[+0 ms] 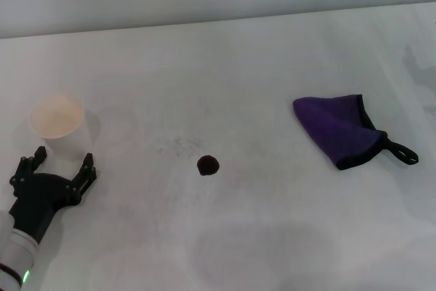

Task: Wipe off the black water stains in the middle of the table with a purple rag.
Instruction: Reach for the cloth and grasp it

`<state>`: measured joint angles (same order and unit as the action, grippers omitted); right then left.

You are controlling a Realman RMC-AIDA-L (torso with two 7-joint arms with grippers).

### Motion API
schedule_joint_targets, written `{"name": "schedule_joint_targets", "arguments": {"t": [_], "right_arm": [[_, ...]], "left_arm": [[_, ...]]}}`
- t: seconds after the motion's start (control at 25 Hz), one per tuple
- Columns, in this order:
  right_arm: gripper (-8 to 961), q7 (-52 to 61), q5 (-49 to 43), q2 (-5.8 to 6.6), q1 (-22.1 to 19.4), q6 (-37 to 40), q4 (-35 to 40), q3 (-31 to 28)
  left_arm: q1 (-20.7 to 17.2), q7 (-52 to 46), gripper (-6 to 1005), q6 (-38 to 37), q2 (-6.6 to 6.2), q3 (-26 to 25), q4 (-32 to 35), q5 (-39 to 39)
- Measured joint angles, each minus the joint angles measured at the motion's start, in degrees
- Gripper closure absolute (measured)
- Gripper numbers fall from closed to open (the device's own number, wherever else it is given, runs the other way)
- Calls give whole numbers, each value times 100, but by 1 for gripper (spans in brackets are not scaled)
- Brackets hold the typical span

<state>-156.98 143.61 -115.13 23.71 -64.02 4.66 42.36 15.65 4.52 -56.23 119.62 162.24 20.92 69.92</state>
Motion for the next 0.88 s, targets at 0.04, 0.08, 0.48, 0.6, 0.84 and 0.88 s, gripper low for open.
{"name": "schedule_joint_targets", "arguments": {"t": [0.04, 0.08, 0.48, 0.6, 0.84, 0.88], "right_arm": [[140, 0, 0, 0, 6, 8, 0, 0], [140, 0, 0, 0, 8, 19, 0, 0], [142, 11, 1, -8, 69, 388, 64, 51], [143, 127, -2, 0, 74, 448, 121, 434], [144, 1493, -680, 66, -163, 980, 1329, 2205], [144, 1846, -990, 66, -187, 1218, 1643, 2406]], "left_arm": [[-32, 0, 128, -28, -1, 0, 8, -15], [-73, 0, 128, -76, -1, 0, 19, -33], [-690, -61, 127, -1341, -9, -63, 104, 71], [-789, -82, 127, -1660, -13, -68, 60, 318], [-615, -485, 132, -1776, -34, -69, -231, 945], [-540, -609, 132, -1780, -35, -70, -345, 976]]}}
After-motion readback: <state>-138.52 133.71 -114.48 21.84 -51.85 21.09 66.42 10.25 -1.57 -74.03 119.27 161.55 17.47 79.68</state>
